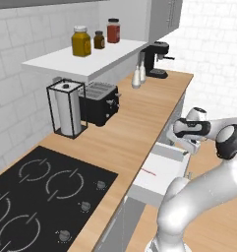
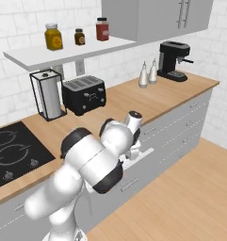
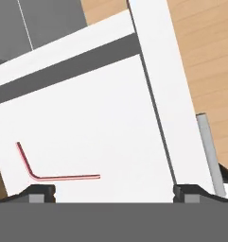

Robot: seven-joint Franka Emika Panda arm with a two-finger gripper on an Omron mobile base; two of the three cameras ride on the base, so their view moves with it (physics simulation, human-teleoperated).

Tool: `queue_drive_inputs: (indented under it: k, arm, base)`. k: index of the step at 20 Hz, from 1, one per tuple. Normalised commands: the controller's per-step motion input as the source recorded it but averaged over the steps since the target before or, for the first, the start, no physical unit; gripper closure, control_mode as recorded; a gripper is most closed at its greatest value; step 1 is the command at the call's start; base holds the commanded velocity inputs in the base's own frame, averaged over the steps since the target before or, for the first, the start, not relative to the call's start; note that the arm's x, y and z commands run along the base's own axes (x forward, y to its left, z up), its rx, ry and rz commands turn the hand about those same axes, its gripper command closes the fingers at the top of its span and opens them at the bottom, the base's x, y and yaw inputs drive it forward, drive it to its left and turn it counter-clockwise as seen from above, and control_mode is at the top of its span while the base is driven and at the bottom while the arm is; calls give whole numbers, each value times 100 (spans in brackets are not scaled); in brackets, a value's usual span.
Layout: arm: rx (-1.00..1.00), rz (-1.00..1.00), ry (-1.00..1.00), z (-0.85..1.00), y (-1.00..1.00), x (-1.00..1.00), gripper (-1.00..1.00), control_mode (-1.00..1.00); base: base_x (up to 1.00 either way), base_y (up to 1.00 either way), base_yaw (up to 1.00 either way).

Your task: Take a straw from the drawer in front and place it inside the glass cup on the dining counter.

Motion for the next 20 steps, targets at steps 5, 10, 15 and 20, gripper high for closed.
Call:
queue_drive_inputs:
  k: [5,10,15,20]
  arm:
    - [-14,0,0,-52,2,0,-100,-100]
    - [-10,0,2,-38,-2,-7,-100,-100]
    - [-8,2,7,-27,-24,-25,-100,-100]
    - [-2,7,2,-39,-49,-53,-100,-100]
  base:
    - [0,0,0]
    - [0,0,0]
    - [0,0,0]
    - [0,0,0]
